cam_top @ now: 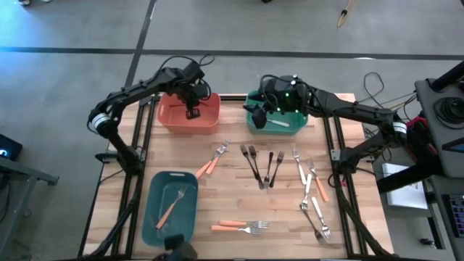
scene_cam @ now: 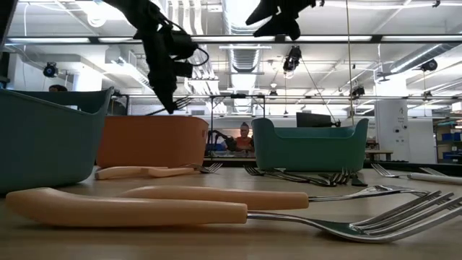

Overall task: Sort silverware by color (type)
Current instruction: Put the black fork into the orange bin

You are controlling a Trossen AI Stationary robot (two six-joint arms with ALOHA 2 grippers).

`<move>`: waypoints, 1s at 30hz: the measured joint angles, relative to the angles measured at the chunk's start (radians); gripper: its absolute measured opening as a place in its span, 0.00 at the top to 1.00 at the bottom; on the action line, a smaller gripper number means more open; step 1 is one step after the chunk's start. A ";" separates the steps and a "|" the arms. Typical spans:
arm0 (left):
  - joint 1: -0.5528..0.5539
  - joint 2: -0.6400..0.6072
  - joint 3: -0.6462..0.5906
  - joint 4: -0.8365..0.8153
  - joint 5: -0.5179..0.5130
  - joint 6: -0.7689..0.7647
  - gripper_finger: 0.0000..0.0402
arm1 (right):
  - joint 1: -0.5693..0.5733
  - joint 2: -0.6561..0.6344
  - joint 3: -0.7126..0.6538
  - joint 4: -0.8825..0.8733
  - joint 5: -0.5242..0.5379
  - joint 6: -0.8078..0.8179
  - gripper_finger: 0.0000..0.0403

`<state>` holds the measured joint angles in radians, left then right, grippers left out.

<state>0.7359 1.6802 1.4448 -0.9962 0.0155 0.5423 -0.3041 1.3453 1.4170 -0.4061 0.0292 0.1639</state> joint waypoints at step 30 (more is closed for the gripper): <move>0.010 0.158 0.000 -0.013 -0.003 0.007 1.00 | -0.031 0.000 0.000 -0.003 -0.001 -0.031 0.47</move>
<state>0.7460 1.8378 1.4448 -1.0092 0.0128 0.5491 -0.3347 1.3453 1.4170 -0.4091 0.0280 0.1325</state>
